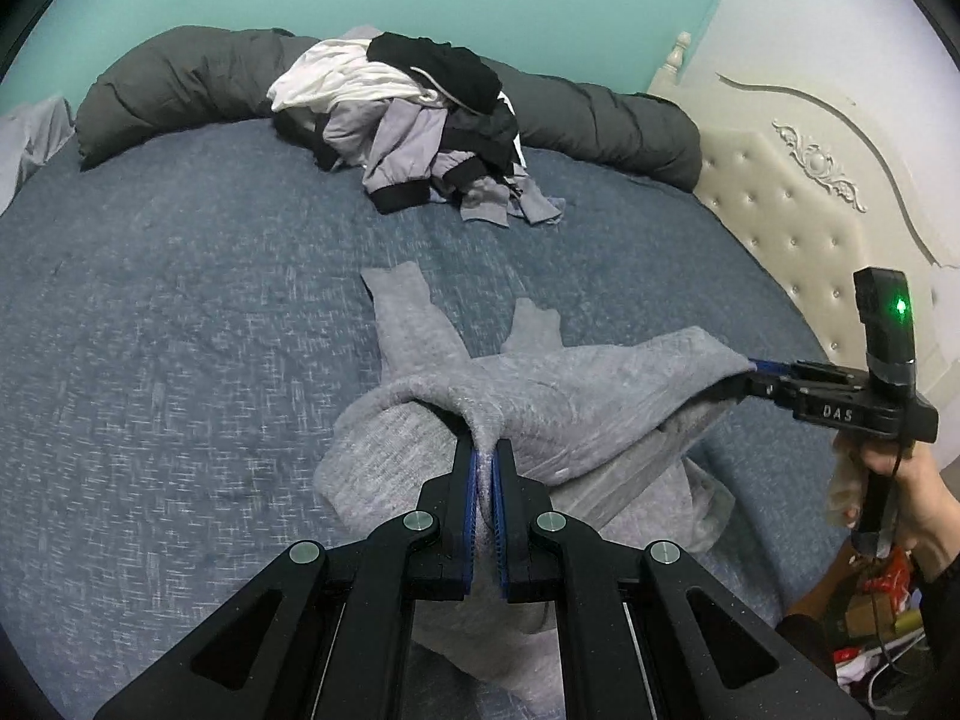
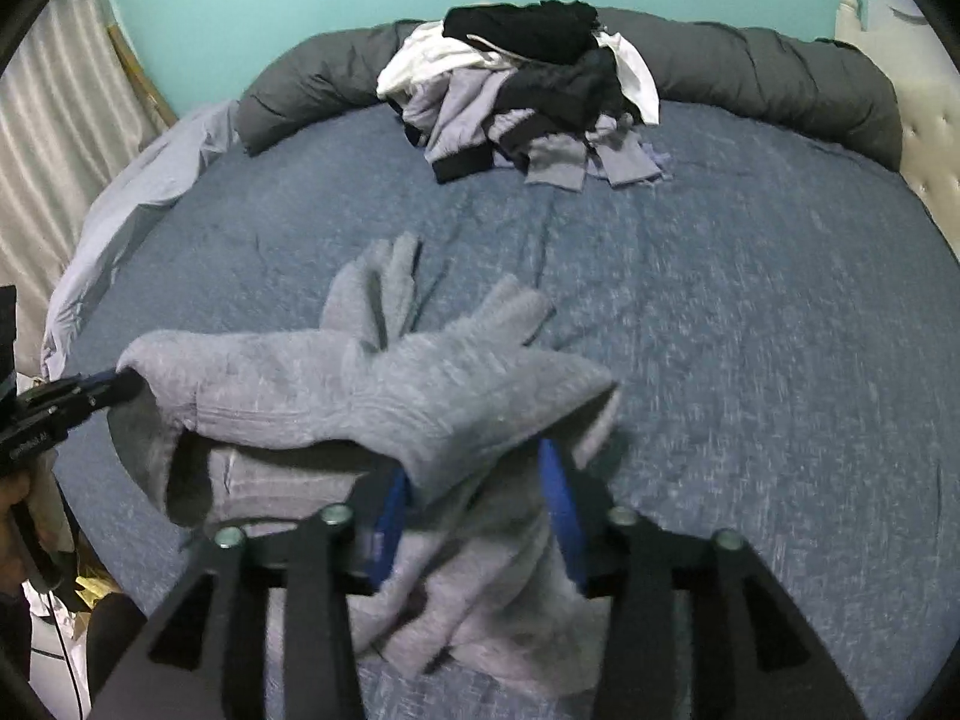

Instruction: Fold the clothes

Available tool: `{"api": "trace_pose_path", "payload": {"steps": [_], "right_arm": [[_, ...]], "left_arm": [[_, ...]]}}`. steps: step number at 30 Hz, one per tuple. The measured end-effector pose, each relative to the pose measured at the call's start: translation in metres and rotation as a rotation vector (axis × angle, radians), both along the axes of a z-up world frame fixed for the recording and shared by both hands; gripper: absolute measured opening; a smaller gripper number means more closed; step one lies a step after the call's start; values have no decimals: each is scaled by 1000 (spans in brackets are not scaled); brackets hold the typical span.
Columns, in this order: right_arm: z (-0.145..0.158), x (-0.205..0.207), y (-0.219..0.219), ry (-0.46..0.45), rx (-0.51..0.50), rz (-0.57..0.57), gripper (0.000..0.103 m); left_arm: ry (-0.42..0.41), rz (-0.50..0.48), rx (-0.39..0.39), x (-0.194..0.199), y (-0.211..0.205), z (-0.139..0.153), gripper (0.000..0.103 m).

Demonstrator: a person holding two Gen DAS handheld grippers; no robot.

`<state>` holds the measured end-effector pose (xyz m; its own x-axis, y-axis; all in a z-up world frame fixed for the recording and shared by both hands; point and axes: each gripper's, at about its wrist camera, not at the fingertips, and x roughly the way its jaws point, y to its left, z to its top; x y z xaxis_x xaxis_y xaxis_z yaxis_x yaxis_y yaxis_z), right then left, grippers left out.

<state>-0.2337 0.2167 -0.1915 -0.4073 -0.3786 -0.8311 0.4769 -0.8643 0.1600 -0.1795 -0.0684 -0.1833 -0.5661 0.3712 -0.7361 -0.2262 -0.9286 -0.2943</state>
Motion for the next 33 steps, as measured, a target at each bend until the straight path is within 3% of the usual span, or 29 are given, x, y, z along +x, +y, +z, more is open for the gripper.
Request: {"api": "trace_pose_path", "payload": {"steps": [5,12,14,24,32,33], "right_arm": [[5,10,-2,19,32,50,52],[26,23,-4,28,-82,110,54],[25,26,-15,20,-104,145,59],[-19,19,-108,-41,-125,314,61],[-40,14,-147,-34,-74,438,61],[-43,15,-151,-31,-66,452,57]], "left_arm": [[-2,-3,-10,-5,3,-3,5],[-2,5,-4,-5,1,-6,5],[1,2,-5,-6,2,-6,5],[2,-36,6,-7,5,-7,5],[9,-68,24,-13,3,-8,5],[9,-73,26,-14,3,-9,5]]}}
